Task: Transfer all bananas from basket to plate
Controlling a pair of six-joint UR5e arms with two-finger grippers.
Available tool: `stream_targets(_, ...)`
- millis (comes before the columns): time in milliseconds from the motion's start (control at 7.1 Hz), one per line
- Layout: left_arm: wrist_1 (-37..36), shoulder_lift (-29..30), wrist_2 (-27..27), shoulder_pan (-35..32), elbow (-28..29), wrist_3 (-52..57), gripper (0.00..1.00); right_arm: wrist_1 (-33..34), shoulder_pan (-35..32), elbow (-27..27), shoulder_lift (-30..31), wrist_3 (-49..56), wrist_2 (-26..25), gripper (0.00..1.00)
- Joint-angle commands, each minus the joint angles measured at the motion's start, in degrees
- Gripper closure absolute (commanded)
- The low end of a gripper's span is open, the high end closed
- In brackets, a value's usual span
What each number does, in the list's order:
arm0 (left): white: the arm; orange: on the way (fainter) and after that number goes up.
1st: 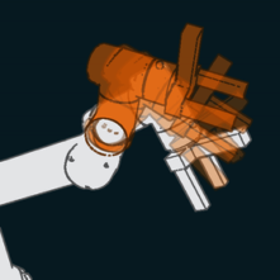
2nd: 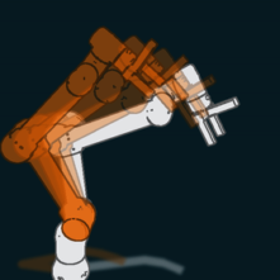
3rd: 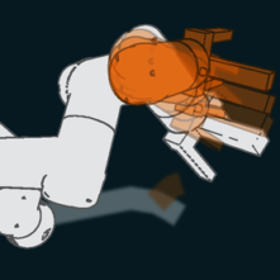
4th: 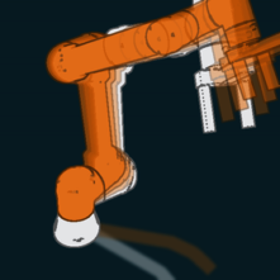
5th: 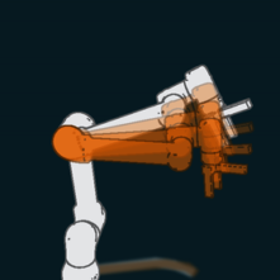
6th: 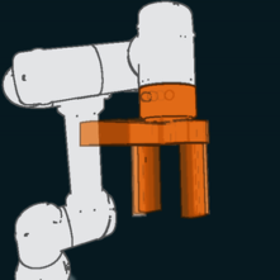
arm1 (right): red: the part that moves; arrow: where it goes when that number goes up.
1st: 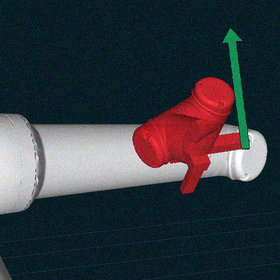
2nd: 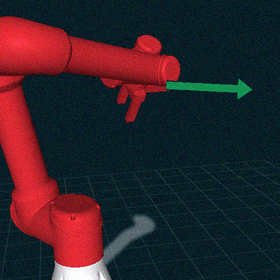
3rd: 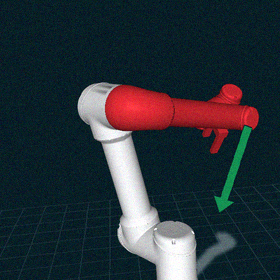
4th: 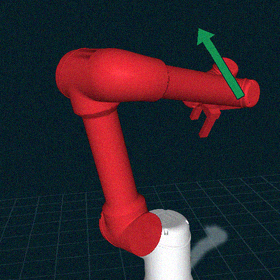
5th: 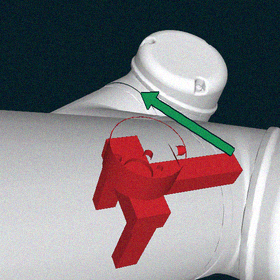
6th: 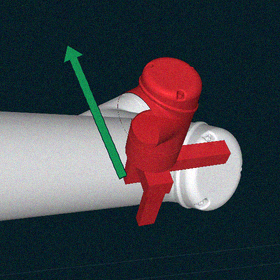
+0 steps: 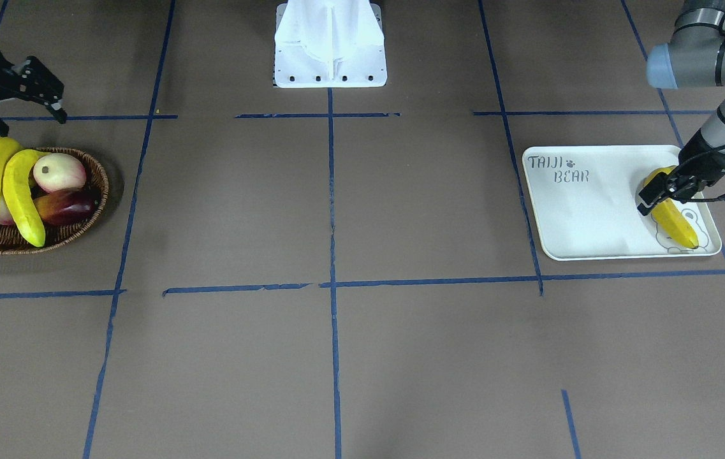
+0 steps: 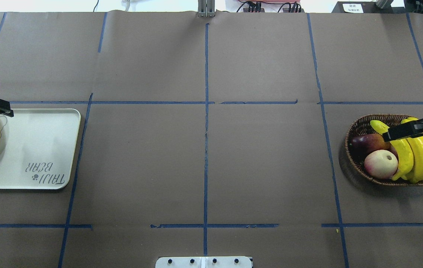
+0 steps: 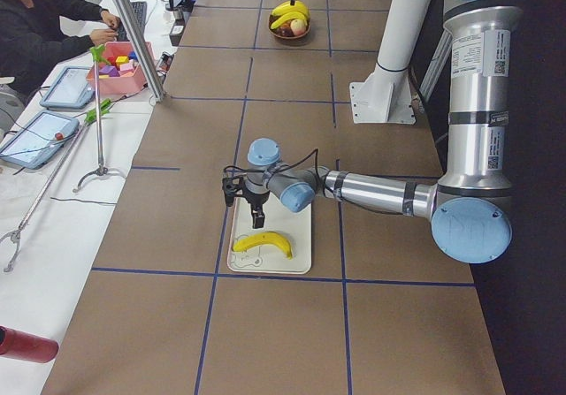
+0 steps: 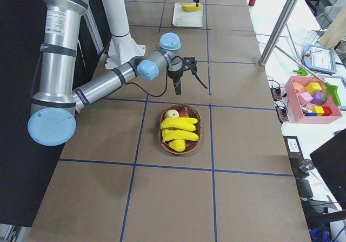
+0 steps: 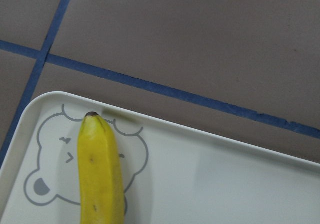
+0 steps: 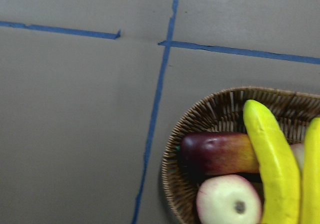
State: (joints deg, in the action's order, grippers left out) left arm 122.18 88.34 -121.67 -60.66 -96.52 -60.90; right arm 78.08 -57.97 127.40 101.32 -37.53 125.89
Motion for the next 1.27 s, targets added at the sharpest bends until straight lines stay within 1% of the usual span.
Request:
stream_targets(0,-0.01,2.78,-0.49,-0.07,0.11,-5.6,0.02,-0.55,-5.99,-1.71,6.58,5.01,4.61,0.0)
stream_targets(141,-0.01,3.41,-0.58,0.01,-0.5,-8.25,0.02,-4.04,-6.54,-2.5,7.04,4.49,4.11,0.0)
stream_targets(282,0.08,4.55,-0.49,0.54,-0.51,-10.45,0.02,-4.51,-6.37,-6.95,6.61,3.53,3.15,0.01)
stream_targets(423,0.08,4.99,-0.49,1.06,-0.51,-10.82,0.02,-4.42,-6.02,-9.34,6.34,3.52,3.22,0.01)
stream_targets(704,0.08,5.08,-0.49,1.24,-0.51,-11.43,0.02,-4.34,-5.4,-10.68,6.25,1.34,3.66,0.01)
stream_targets(845,0.08,5.08,-0.58,1.33,-0.51,-11.7,0.02,-4.42,-2.44,-10.68,6.08,-0.59,3.66,0.01)
stream_targets(1127,0.17,5.17,-0.58,1.33,-0.16,-11.61,0.02,-4.34,-1.44,-11.91,5.47,-0.35,3.58,0.0)
